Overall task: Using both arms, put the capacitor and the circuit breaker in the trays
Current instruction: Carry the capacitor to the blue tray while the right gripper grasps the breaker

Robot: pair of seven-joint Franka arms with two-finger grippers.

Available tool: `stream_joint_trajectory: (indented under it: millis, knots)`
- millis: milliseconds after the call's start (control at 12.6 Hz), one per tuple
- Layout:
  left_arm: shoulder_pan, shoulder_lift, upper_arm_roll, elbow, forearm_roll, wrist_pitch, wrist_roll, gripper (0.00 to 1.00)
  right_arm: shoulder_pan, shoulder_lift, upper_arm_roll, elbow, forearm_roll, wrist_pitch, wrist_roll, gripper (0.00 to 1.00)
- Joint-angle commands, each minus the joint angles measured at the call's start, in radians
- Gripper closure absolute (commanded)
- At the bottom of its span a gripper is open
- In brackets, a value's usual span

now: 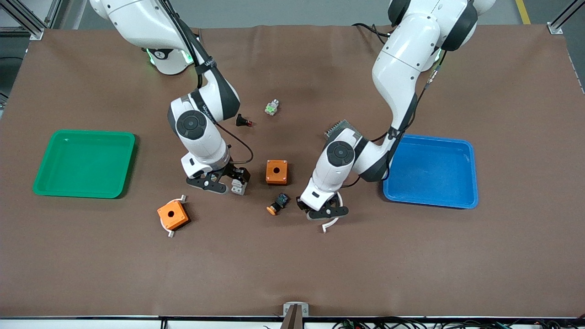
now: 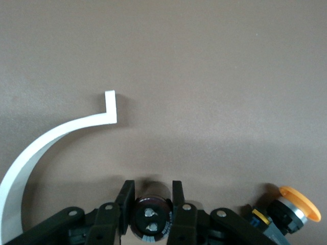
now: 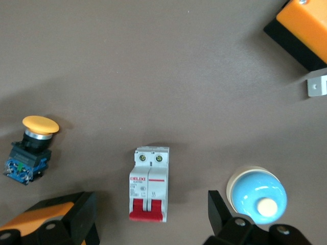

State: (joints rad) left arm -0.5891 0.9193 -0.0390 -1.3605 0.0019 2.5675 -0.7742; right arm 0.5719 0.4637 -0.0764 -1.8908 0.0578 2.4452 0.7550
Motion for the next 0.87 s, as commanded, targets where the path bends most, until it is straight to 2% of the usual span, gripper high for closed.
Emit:
stream_joint_trajectory:
  millis: [0,316,475,554,633,791]
  knots:
    - [0.02,-0.039,0.007,0.014,0.004,-0.048,-0.013,0.89,0.022,0.052,-0.01,0.03,-0.004,0.041,0.059,0.06]
    - [0.112,-0.141,-0.002,0.011,0.02,-0.243,0.018,0.9,0.032,0.092,-0.011,0.045,-0.015,0.052,0.061,0.14]
    - [0.155,-0.222,-0.002,-0.015,0.009,-0.39,0.045,0.9,0.054,0.127,-0.013,0.065,-0.029,0.051,0.058,0.2]
    - [0.187,-0.268,-0.004,-0.049,0.007,-0.436,0.085,0.9,0.055,0.131,-0.013,0.065,-0.056,0.049,0.06,0.28]
    - [0.224,-0.31,-0.005,-0.087,0.003,-0.463,0.148,0.9,0.054,0.131,-0.013,0.065,-0.088,0.04,0.058,0.4]
    - [0.296,-0.368,-0.01,-0.162,-0.013,-0.495,0.241,0.9,0.051,0.13,-0.013,0.065,-0.099,0.035,0.056,0.74]
